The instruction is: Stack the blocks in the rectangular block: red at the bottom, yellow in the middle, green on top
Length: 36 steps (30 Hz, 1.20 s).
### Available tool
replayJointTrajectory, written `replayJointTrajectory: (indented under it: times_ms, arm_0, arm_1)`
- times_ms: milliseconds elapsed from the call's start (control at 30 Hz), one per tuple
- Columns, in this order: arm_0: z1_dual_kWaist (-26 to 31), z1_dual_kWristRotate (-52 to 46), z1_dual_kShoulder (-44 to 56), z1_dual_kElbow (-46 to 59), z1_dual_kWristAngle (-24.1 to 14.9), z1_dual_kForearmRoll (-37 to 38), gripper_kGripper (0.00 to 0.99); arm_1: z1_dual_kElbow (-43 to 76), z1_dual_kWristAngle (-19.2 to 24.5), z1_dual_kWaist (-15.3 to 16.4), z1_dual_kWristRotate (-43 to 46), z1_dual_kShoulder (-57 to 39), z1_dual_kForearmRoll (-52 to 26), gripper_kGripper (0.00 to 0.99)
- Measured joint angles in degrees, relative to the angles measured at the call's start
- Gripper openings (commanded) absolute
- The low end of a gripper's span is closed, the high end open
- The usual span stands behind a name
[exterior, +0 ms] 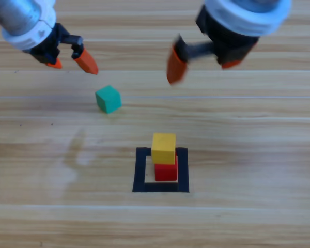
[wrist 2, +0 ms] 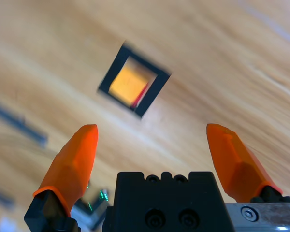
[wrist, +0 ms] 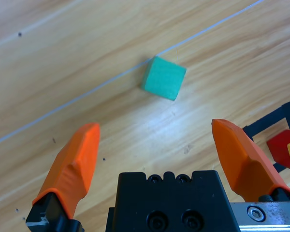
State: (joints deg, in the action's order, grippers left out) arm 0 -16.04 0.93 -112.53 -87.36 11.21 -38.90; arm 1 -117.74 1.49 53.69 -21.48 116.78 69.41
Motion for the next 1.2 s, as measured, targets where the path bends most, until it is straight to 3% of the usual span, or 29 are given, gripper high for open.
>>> replayJointTrajectory:
  times_ms: [33, 133, 300, 433, 600, 800, 1200]
  arm_0:
    - [-0.75, 0.87, -0.53, -0.98, -0.55, -0.12, 0.990]
    - [-3.51, 3.14, -3.14, -6.71, -4.17, -3.59, 0.989]
    - [-8.39, 5.12, -9.76, -14.22, -8.90, -10.10, 0.990]
    - [-10.06, 5.38, -13.28, -15.99, -9.37, -11.09, 0.990]
    - [-10.32, 6.45, -15.11, -16.40, -9.37, -11.43, 0.990]
    - [-10.30, 7.49, -16.55, -16.68, -10.02, -11.61, 0.990]
    - [-9.44, 9.71, -19.69, -19.17, -10.18, -11.61, 0.990]
  arm_1:
    - [2.08, -5.99, -1.75, 6.07, -0.42, 0.02, 0.990]
    - [8.65, -17.77, -6.15, 13.52, -0.18, -0.59, 0.990]
    - [22.64, -27.95, -12.95, 24.84, -0.38, -13.47, 0.990]
    - [33.87, -27.68, -14.72, 26.74, -4.65, -24.19, 0.990]
    - [40.11, -25.03, -15.13, 27.37, -20.30, -30.73, 0.990]
    - [41.72, -25.03, -15.25, 28.90, -27.76, -31.18, 0.990]
    - [43.99, -25.71, -15.27, 32.17, -27.78, -31.82, 0.990]
